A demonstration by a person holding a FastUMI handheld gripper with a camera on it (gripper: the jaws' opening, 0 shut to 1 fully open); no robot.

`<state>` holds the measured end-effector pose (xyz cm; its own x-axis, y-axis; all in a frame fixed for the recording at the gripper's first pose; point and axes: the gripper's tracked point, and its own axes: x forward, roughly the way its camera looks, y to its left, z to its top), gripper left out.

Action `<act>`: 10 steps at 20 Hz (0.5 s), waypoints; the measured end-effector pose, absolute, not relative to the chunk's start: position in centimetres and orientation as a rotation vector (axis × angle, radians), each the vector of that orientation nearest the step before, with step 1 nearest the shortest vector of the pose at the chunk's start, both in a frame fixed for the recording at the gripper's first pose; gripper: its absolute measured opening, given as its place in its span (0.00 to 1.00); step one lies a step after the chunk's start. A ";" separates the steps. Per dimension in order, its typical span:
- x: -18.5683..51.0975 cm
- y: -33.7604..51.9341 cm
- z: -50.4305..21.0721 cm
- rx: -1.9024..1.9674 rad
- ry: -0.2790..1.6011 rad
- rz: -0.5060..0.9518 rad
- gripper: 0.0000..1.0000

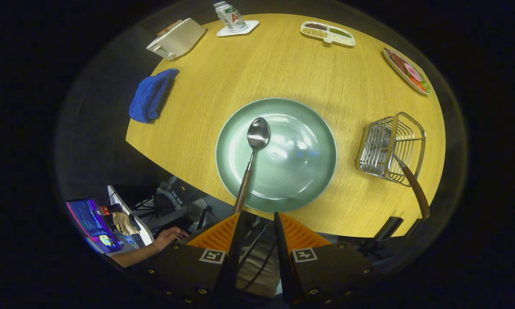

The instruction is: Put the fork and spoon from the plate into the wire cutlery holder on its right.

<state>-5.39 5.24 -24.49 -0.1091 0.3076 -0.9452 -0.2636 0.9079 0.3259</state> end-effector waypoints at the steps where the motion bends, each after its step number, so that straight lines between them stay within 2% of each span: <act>1: -5.4 5.9 -25.0 0.038 1.610 0.485 0.42; 10: -5.5 8.7 -30.0 0.006 1.631 0.460 0.42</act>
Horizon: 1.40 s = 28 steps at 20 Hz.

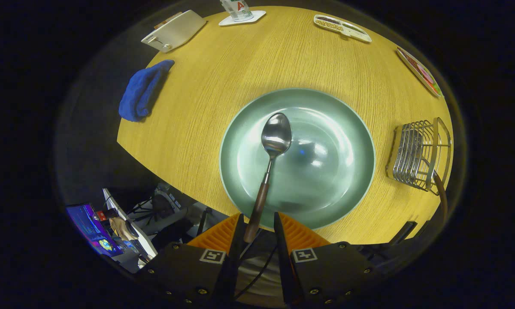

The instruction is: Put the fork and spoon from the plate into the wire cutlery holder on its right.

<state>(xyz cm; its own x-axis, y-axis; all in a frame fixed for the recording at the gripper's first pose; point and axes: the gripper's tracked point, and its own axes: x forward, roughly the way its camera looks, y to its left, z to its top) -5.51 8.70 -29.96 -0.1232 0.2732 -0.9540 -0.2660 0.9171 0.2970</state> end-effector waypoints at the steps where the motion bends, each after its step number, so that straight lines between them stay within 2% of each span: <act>1: -5.4 8.7 -30.5 -0.004 1.632 0.457 0.42; 7: -5.0 8.6 -33.0 -0.012 1.649 0.443 0.42; 9: -5.2 7.3 -34.0 -0.067 1.657 0.433 0.15; 11: -4.6 7.1 -33.8 -0.077 1.648 0.443 0.18; 12: -4.9 6.6 -34.2 -0.113 1.654 0.435 0.03; 20: -5.5 3.8 -31.6 -0.258 1.677 0.556 0.03; 28: -5.9 -1.2 -26.3 -0.319 1.699 0.598 0.03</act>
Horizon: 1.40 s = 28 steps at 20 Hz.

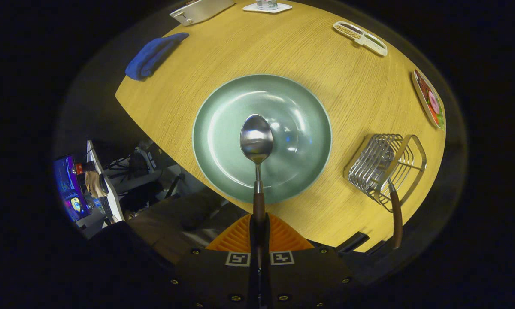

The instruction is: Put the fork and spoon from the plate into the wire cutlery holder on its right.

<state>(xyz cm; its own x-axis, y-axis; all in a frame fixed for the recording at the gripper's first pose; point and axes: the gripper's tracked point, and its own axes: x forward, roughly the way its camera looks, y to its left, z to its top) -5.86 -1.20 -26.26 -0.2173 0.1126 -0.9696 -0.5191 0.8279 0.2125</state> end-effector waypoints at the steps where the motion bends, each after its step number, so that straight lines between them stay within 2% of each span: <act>1: -5.7 -2.4 -25.4 -0.330 1.703 0.592 0.03; 13: -4.0 -14.1 -18.1 -0.319 1.811 0.467 0.03; 28: 2.5 -17.6 -20.9 -0.504 2.082 0.419 0.03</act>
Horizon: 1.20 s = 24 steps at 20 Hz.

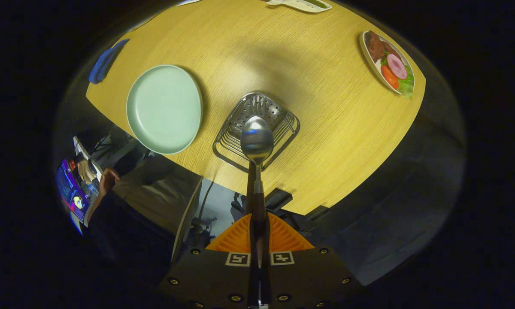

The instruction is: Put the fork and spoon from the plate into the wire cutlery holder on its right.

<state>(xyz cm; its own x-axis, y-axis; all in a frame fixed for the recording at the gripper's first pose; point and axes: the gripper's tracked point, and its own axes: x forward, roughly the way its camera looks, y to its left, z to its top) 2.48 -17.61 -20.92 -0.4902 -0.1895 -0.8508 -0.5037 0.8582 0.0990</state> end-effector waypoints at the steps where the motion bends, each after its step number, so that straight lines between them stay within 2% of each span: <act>1: 3.1 -17.3 -21.4 -0.507 2.083 0.419 0.03; 8: 4.8 -16.5 -23.2 -0.561 2.120 0.400 0.03; 14: 4.9 -17.2 -23.4 -0.540 2.102 0.395 0.12; 15: 4.8 -17.3 -23.0 -0.533 2.092 0.398 0.16; 16: 4.7 -17.2 -22.5 -0.512 2.077 0.406 0.27; 24: 5.7 -15.1 -17.8 -0.308 1.740 0.368 0.27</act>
<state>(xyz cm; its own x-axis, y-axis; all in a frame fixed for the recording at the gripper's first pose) 5.71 -15.14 -17.84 -0.1958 -0.0043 -0.9806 -0.4008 0.9130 0.0760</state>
